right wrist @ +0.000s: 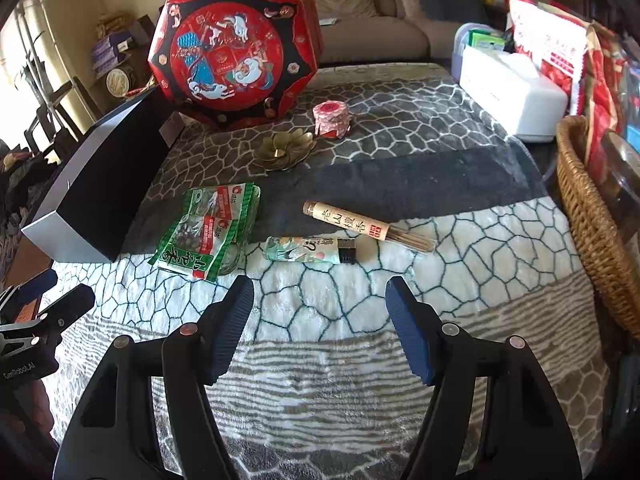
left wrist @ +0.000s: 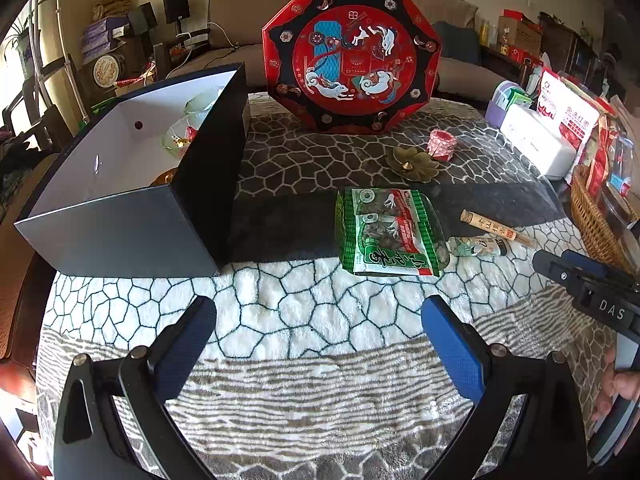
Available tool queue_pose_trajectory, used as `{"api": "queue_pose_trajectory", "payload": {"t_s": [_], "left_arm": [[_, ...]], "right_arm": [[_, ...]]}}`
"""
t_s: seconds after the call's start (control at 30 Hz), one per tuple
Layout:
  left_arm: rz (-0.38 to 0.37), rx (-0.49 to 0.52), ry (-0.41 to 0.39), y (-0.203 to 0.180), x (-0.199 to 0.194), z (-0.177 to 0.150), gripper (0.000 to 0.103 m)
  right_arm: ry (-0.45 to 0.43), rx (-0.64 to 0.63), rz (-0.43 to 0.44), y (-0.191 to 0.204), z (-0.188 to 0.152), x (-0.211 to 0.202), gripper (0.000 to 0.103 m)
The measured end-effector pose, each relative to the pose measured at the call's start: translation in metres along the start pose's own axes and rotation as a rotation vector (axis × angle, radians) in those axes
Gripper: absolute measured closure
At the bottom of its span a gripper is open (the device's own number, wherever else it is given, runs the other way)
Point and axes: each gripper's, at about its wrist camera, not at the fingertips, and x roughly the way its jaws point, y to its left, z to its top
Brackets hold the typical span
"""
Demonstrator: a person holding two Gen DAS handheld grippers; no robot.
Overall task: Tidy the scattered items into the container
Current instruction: 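Move both tools toward the two green snack packets on the blanket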
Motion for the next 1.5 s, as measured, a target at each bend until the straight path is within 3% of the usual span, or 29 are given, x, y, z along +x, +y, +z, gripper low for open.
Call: {"api": "queue_pose_trajectory", "payload": {"t_s": [0.2,0.37,0.47,0.67,0.83,0.97,1.2,1.43,1.5], "left_arm": [[0.031,-0.024,-0.006,0.004,0.015,0.002,0.000],[0.010,-0.069,0.022,0.009,0.033,0.004,0.000],[-0.001,-0.077,0.032,0.007,0.042,0.005,0.000],[-0.025,-0.097,0.049,0.007,0.058,0.013,0.000],[-0.058,-0.113,0.078,0.008,0.077,0.018,0.000],[-0.060,-0.098,0.092,0.003,0.090,0.021,0.000],[-0.067,-0.110,0.104,-0.003,0.105,0.024,0.001],[-0.082,-0.107,0.122,-0.009,0.115,0.030,0.001],[-0.080,-0.114,0.110,-0.006,0.112,0.032,0.001]], "right_arm": [[0.011,-0.052,-0.016,0.016,0.000,0.013,0.037],[0.024,-0.056,0.013,0.013,0.007,0.022,0.037],[0.042,-0.032,0.069,0.010,0.011,0.029,0.048],[0.045,0.003,0.181,0.019,0.026,0.046,0.051],[0.076,-0.006,0.220,0.032,0.035,0.064,0.069],[0.089,0.007,0.205,0.024,0.039,0.069,0.071],[0.033,0.007,0.013,-0.031,0.054,0.049,0.070],[0.075,0.032,0.030,-0.055,0.046,0.063,0.070],[0.064,0.040,0.095,-0.047,0.048,0.057,0.070]]}}
